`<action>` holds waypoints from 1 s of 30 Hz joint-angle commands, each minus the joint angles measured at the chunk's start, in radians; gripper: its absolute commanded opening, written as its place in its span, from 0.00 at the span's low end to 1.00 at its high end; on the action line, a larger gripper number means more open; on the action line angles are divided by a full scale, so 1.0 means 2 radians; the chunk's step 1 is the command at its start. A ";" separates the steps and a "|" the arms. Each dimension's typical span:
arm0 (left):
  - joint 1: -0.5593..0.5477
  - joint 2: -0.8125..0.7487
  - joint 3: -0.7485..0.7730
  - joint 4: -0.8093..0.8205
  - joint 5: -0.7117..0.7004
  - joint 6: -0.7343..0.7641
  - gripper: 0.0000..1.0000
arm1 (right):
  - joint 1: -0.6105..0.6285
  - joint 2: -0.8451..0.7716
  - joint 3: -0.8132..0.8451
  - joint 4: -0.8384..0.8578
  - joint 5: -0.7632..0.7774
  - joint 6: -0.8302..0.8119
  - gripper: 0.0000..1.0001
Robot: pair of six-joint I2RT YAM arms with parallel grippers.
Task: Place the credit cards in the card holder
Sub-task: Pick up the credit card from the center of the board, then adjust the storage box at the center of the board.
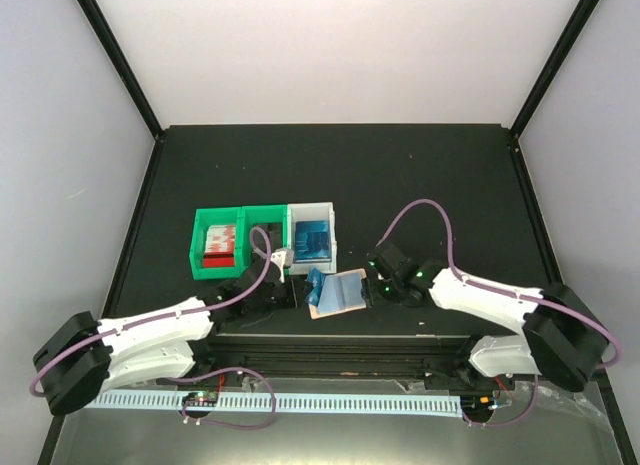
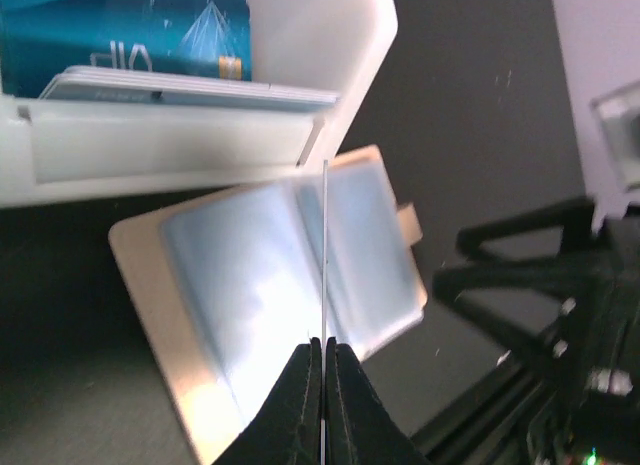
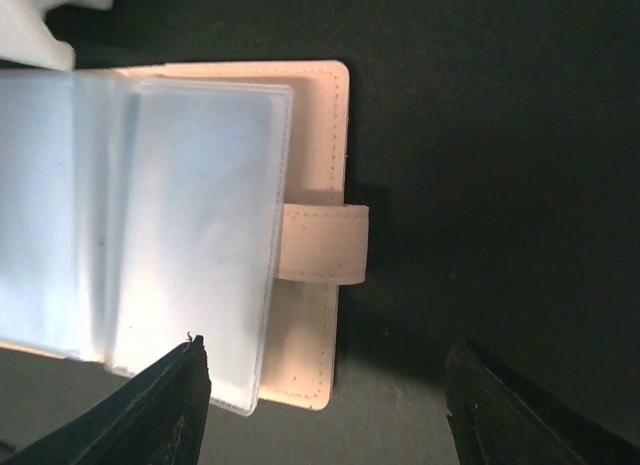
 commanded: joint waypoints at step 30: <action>0.011 0.141 0.064 0.047 -0.130 -0.031 0.02 | 0.052 0.061 0.021 0.021 0.028 0.051 0.60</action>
